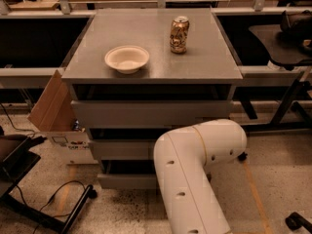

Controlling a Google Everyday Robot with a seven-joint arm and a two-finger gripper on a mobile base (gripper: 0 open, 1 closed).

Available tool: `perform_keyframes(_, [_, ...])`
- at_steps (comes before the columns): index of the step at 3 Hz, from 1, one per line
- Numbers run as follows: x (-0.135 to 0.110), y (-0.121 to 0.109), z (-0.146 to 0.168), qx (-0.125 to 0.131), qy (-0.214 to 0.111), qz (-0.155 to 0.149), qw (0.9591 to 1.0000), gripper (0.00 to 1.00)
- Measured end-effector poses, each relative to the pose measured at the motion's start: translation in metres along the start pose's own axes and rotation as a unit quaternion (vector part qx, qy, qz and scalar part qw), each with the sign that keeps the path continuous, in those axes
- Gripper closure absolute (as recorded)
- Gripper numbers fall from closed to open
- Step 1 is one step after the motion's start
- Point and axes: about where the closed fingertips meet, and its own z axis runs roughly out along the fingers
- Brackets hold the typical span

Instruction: Open bottom drawer

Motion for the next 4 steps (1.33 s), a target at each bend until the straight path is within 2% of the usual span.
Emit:
perform_keyframes(1, [-0.0003,-0.0014,-0.0046,0.000,0.000,0.000,1.0000,1.00])
perform_keyframes(2, [-0.0003,-0.0017,-0.0055,0.000,0.000,0.000,1.0000,0.82])
perform_keyframes(4, [-0.0006,-0.0003,-0.0046,-0.001,0.000,0.000,1.0000,0.36])
